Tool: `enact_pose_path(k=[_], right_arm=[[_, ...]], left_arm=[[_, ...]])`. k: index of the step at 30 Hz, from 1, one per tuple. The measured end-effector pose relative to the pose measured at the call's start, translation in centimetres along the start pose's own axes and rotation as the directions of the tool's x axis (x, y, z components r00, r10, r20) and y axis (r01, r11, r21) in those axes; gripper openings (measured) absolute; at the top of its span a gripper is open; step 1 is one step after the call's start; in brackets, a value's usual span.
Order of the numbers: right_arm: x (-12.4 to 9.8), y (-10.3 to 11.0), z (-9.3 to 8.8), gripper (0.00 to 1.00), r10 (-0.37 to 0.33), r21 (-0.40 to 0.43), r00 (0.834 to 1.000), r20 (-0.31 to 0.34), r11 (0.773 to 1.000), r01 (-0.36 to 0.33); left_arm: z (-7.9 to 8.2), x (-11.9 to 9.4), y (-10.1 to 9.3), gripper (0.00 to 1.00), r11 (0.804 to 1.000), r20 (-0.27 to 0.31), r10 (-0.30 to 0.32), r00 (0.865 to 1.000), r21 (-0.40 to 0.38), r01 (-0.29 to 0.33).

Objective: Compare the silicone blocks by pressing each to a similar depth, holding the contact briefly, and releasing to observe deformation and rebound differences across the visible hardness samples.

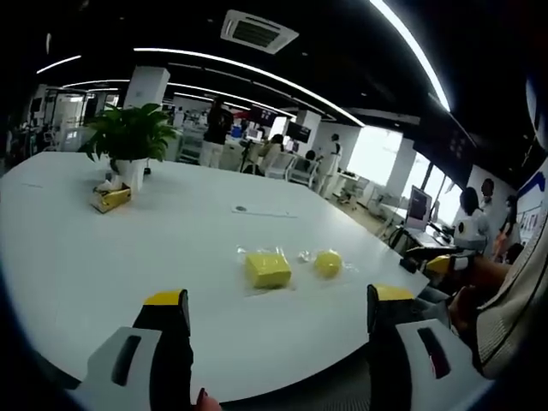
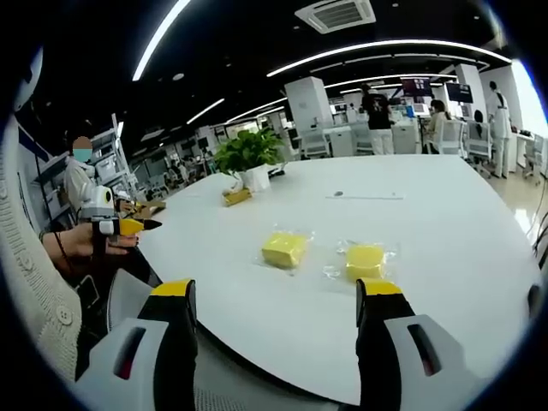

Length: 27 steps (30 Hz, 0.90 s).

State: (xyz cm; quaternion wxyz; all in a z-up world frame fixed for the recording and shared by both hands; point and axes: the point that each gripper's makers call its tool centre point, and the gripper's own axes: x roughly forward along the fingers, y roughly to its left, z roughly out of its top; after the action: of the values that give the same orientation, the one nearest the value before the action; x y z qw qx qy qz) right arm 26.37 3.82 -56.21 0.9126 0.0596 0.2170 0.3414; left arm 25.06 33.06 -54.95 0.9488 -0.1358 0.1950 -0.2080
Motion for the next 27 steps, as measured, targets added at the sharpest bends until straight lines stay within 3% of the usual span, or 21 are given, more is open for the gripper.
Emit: enact_pose_path(k=[27], right_arm=[[0.10, 0.39, -0.41, 0.70, 0.014, 0.009, 1.000, 0.000, 1.000, -0.014]], left_arm=[[0.19, -0.58, -0.13, 0.89, 0.999, 0.010, 0.022, 1.000, 0.031, -0.022]])
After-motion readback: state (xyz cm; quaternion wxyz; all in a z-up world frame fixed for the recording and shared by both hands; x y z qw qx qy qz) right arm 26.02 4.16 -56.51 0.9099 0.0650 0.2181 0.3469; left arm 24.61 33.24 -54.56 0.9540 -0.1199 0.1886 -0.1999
